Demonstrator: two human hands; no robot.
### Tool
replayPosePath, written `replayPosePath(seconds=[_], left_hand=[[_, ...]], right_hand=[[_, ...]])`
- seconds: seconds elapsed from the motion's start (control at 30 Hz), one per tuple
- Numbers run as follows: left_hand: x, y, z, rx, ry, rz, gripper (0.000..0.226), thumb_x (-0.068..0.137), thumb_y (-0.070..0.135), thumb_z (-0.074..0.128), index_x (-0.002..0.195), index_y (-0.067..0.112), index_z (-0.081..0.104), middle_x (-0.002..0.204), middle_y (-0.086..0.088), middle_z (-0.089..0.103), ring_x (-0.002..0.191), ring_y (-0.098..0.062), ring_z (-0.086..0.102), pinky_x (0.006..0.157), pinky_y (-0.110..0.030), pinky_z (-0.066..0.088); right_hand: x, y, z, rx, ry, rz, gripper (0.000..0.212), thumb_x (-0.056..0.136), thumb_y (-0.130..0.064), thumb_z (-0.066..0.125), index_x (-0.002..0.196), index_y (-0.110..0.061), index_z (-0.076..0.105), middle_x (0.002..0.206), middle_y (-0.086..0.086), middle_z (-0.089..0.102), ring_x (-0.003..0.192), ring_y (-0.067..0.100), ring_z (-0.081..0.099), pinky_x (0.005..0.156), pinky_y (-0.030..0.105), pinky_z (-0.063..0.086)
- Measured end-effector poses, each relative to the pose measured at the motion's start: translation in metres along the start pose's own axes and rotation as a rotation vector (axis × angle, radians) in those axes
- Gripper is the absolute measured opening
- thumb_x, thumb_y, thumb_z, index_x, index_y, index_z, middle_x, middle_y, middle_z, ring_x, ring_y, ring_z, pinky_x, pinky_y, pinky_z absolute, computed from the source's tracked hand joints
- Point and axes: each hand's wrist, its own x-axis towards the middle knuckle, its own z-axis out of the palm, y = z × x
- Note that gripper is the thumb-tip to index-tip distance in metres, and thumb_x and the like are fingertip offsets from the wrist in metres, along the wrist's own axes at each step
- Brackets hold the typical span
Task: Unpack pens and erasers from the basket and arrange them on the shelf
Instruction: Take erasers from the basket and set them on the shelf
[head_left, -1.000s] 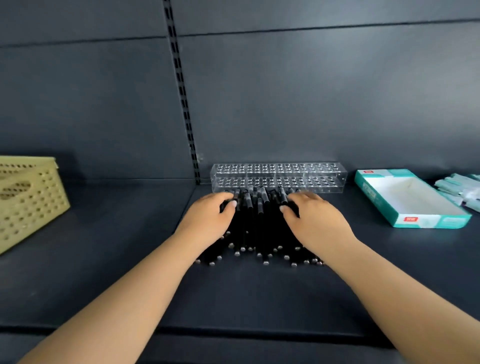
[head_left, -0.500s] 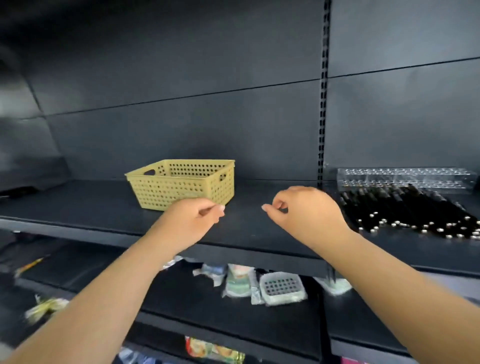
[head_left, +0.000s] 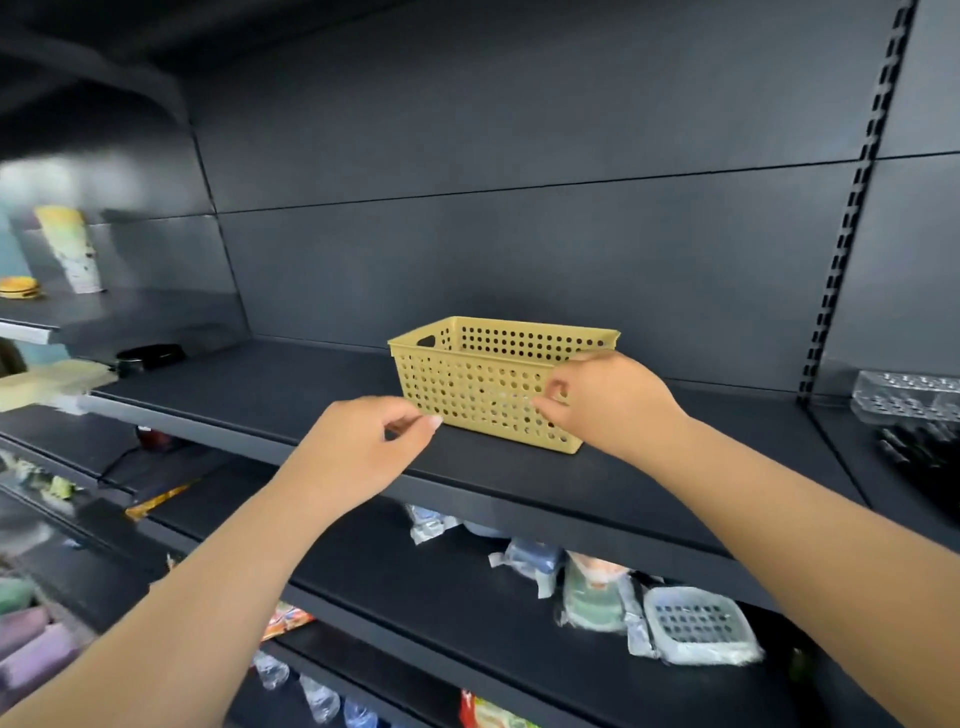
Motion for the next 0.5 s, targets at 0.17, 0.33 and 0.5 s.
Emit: replayPosePath(seconds=[0.17, 0.33, 0.5], left_hand=[[0.066, -0.027, 0.017, 0.041, -0.025, 0.06, 0.039, 0.089, 0.043, 0.046, 0.085, 0.01, 0.066, 0.086, 0.003, 0.067, 0.086, -0.014, 0.06, 0.077, -0.031, 0.047], [0.141, -0.049, 0.029, 0.021, -0.023, 0.12, 0.016, 0.091, 0.038, 0.047, 0.087, 0.03, 0.059, 0.09, 0.021, 0.058, 0.083, 0.005, 0.053, 0.07, -0.01, 0.038], [0.197, -0.074, 0.042, 0.029, -0.054, 0.126, 0.025, 0.091, 0.039, 0.045, 0.087, 0.023, 0.064, 0.085, 0.017, 0.064, 0.075, -0.002, 0.056, 0.063, -0.012, 0.036]], right_hand=[[0.059, 0.014, 0.032, 0.057, -0.054, -0.013, 0.053, 0.091, -0.049, 0.043, 0.136, -0.02, 0.038, 0.142, 0.0, 0.038, 0.128, 0.019, 0.037, 0.101, 0.032, 0.036], [0.114, 0.021, 0.051, 0.124, -0.134, -0.006, 0.041, 0.089, -0.052, 0.044, 0.121, -0.027, 0.052, 0.121, -0.007, 0.057, 0.093, 0.01, 0.055, 0.078, 0.028, 0.046], [0.132, 0.025, 0.056, 0.23, -0.246, -0.074, 0.026, 0.087, -0.043, 0.05, 0.102, -0.031, 0.067, 0.094, -0.017, 0.064, 0.086, 0.006, 0.059, 0.088, 0.026, 0.046]])
